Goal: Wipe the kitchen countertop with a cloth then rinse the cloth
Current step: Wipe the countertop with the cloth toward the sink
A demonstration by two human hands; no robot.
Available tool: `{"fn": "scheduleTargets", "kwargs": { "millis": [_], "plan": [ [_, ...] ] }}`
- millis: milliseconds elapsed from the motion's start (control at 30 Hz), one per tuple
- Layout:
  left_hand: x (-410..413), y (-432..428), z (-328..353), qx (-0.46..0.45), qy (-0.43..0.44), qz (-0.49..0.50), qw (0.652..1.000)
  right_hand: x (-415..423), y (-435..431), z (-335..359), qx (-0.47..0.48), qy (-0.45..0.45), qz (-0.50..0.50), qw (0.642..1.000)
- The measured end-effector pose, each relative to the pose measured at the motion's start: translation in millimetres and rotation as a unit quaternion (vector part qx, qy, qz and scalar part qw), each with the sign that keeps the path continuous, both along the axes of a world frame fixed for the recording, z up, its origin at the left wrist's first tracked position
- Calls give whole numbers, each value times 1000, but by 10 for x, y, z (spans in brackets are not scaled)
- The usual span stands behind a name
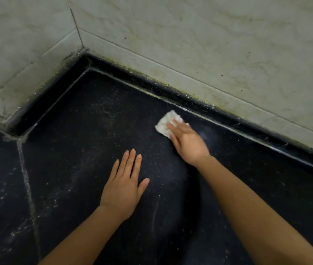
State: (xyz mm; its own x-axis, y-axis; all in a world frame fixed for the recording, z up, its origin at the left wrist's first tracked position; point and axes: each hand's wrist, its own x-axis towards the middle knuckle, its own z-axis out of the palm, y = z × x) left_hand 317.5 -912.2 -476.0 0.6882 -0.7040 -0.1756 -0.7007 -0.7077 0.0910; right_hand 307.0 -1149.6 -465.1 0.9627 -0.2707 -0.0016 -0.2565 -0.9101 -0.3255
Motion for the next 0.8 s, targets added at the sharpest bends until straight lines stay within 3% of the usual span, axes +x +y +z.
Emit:
{"fn": "scheduleTargets", "kwargs": {
  "millis": [67,167,233,300,400,533,600,733,800],
  "plan": [
    [-1,5,1,-5,7,3,1000,-256,-213,-52,-10,-15,-100,995],
    [2,2,6,-10,12,6,1000,-412,-214,-71,22,-37,-291,956],
    [3,-2,6,-12,20,6,1000,-211,-52,-62,34,-35,-335,941],
    [-13,-2,1,-15,26,1,1000,74,150,-69,47,-27,-274,960],
    [-16,-15,-3,-26,32,16,999,383,446,-58,74,-17,-84,994],
    [-39,-24,56,-13,-6,19,1000,356,277,39,79,23,82,993],
    [-68,-30,92,-32,-16,44,998,218,30,34,53,36,67,996],
    [-258,21,150,-76,9,115,990,-162,-181,-14,51,19,-154,987],
    [-435,124,227,-138,58,174,973,-313,-78,-52,56,9,-201,978]
  ]
}}
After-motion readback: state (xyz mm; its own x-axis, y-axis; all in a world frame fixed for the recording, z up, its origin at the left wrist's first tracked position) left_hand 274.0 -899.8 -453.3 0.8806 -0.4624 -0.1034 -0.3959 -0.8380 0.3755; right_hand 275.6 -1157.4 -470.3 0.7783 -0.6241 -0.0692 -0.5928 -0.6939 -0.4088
